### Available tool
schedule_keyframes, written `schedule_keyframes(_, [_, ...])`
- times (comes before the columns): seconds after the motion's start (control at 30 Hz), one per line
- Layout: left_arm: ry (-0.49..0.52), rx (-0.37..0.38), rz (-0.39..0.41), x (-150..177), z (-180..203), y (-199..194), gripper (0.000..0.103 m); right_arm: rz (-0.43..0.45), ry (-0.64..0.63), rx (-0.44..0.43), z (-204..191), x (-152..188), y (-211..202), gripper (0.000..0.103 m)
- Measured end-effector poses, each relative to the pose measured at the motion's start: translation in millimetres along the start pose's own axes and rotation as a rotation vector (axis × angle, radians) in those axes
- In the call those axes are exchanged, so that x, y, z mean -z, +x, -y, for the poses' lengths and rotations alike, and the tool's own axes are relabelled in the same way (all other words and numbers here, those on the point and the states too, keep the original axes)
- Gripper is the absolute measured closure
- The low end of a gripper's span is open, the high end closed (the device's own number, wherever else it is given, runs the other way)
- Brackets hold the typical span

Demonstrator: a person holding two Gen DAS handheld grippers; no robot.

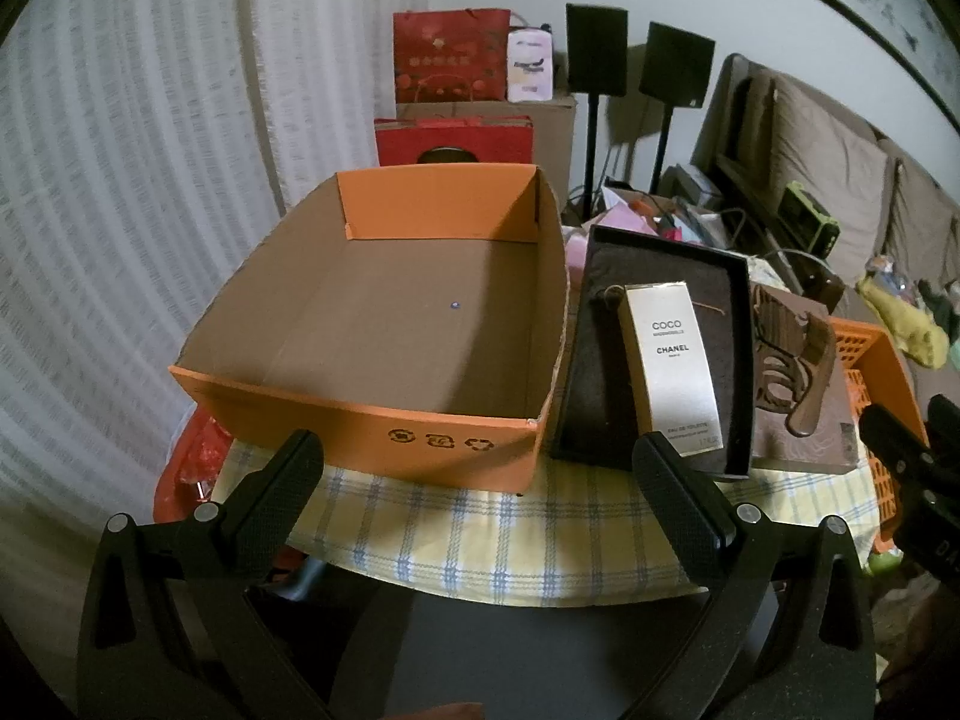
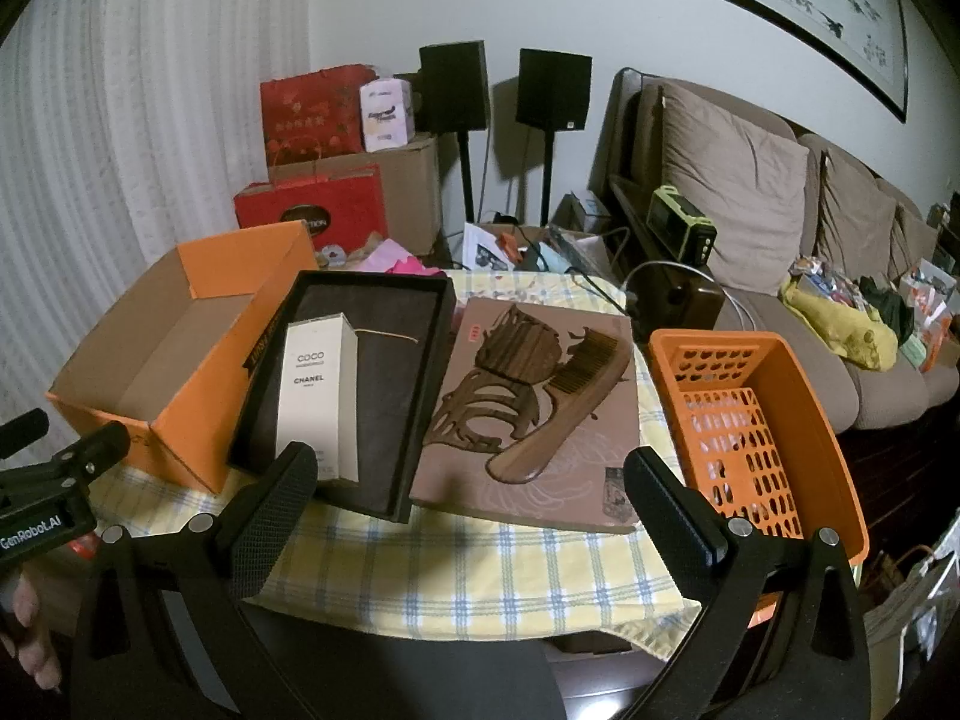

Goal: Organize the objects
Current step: 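Move the right tool toward the white Chanel perfume box on the black tray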

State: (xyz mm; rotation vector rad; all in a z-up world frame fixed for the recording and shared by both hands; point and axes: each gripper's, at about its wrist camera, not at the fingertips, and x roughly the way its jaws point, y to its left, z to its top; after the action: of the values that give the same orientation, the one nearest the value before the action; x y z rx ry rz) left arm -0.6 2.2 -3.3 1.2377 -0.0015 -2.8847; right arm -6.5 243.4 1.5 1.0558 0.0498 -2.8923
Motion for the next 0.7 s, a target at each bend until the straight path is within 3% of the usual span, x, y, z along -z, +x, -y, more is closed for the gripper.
schedule_keyframes(0.7, [-0.011, 0.052, 0.038, -18, -8, 18, 0.0, -0.01, -0.048, -0.053, -20, -9, 28, 0.0])
